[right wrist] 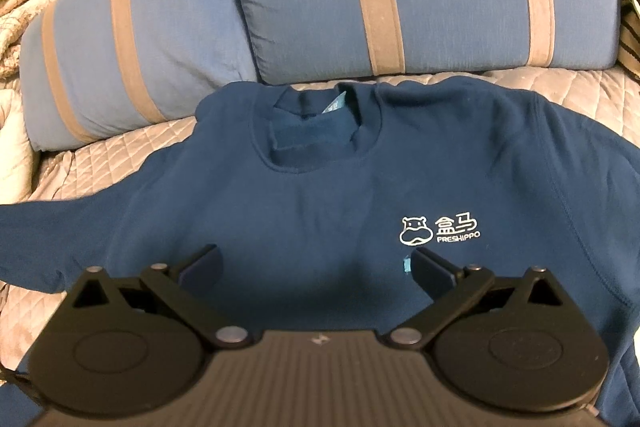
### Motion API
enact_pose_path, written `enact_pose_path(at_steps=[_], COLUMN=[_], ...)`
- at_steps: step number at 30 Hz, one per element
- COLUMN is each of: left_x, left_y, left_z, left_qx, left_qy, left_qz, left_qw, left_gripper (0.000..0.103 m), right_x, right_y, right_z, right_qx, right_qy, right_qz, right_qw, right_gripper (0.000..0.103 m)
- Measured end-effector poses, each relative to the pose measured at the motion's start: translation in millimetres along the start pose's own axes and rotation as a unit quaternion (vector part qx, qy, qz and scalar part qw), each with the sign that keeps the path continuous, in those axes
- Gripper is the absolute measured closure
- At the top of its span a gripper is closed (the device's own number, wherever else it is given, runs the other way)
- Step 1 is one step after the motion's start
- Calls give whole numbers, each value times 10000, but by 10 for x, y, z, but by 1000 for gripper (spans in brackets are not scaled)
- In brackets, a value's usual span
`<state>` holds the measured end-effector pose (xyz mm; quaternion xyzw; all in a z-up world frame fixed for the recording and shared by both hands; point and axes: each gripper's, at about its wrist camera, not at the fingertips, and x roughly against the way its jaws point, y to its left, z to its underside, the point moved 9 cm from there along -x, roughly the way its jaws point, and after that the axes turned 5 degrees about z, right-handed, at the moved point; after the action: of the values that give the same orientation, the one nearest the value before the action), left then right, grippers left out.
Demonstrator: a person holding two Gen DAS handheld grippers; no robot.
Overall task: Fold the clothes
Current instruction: 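Pull the held sleeve outward from the body with the left tool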
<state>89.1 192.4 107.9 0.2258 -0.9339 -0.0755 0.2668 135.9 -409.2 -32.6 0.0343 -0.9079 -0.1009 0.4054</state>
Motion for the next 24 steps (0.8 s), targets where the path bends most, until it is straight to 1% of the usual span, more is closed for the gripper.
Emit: enact_pose_path(at_steps=[5,9,17,21,24], left_x=[-111,-147,-202,-240,-304], left_y=[255,382,672,745,750], left_z=[231,406,620,712,817], left_qx=[52,50,202,201,293], left_qy=[167,254,395,472,611], left_qz=[-275,-418,-758,-868,-780], left_qw=[9995,9988,9961,9949,9946], left_gripper=[94,94,94,94,93], right_x=[-15,-31,-48,-50,-57], right_y=[-11,-23,-24,-20,-29], right_z=[7,20,41,42,42], right_qx=[1,1,23,40,36], right_qy=[19,48,81,95,109], right_qz=[51,82,117,105,109], right_qw=[10000,10000,9999,9999,9999], right_gripper=[0,0,0,0,0])
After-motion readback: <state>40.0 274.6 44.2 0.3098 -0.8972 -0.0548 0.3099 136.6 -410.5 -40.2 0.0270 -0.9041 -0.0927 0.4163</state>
